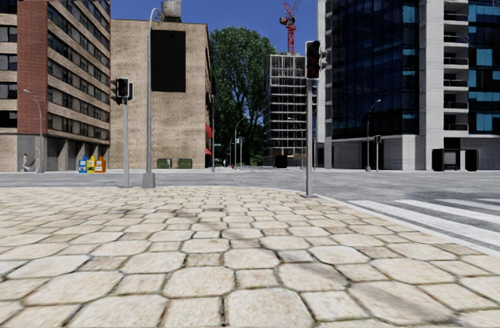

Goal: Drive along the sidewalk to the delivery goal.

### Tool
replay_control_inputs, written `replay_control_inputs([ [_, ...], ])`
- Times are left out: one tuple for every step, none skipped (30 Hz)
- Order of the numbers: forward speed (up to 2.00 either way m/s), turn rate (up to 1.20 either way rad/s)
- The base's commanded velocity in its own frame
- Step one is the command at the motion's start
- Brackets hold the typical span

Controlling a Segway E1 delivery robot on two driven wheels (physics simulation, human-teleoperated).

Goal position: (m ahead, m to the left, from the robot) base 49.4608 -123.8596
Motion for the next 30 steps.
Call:
replay_control_inputs([
  [2.0,-0.51],
  [2.0,-0.51],
  [2.0,-0.52],
  [2.0,-0.52],
  [2.0,-0.52],
  [2.0,-0.52],
  [2.0,-0.57],
  [2.0,-0.58],
  [2.0,-0.59],
  [2.0,-0.59],
  [2.0,-0.59],
  [2.0,-0.59],
  [2.0,-0.59],
  [2.0,-0.61],
  [2.0,-0.61],
  [2.0,-0.62],
  [2.0,-0.65],
  [2.0,-0.68],
  [2.0,-0.68],
  [2.0,-0.68],
  [2.0,-0.69],
  [2.0,-0.69],
  [2.0,-0.69],
  [2.0,-0.69],
  [2.0,-0.69],
  [2.0,-0.69],
  [2.0,-0.69],
  [2.0,-0.69],
  [2.0,-0.69],
  [2.0,-0.69],
])
